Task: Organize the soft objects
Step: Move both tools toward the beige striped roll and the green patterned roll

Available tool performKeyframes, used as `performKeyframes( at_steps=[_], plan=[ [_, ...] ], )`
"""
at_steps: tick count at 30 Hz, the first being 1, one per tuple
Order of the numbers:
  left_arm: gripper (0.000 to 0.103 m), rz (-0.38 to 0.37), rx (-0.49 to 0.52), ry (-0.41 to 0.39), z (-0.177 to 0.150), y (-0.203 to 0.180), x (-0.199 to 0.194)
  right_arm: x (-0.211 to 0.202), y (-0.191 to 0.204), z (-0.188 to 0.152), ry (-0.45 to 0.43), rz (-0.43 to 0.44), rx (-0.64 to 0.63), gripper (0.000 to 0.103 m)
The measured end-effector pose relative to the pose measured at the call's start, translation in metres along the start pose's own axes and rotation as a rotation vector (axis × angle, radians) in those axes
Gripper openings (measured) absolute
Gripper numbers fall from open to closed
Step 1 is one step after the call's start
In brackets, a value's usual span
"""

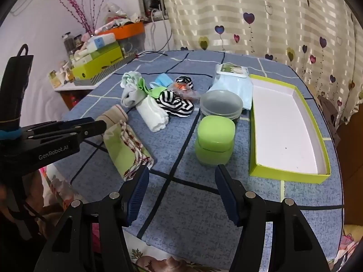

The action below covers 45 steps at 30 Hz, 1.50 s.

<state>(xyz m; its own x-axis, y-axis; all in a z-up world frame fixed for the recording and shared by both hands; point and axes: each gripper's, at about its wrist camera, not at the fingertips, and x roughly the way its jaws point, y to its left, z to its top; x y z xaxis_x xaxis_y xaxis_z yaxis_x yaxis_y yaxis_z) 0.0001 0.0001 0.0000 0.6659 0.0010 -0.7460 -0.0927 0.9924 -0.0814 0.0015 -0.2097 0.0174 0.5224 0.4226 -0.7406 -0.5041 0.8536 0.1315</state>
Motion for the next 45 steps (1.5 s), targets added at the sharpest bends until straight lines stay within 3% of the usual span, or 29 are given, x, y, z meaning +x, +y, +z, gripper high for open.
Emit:
performKeyframes(
  at_steps=[11, 45],
  plan=[
    [0.032, -0.004, 0.009, -0.003, 0.000, -0.005, 0.001, -0.004, 0.006, 0.003, -0.030, 0.031, -0.030, 0.060],
    [0.032, 0.002, 0.030, 0.022, 0.004, -0.006, 0.010, 0.010, 0.005, 0.002, 0.018, 0.087, -0.037, 0.060]
  ],
)
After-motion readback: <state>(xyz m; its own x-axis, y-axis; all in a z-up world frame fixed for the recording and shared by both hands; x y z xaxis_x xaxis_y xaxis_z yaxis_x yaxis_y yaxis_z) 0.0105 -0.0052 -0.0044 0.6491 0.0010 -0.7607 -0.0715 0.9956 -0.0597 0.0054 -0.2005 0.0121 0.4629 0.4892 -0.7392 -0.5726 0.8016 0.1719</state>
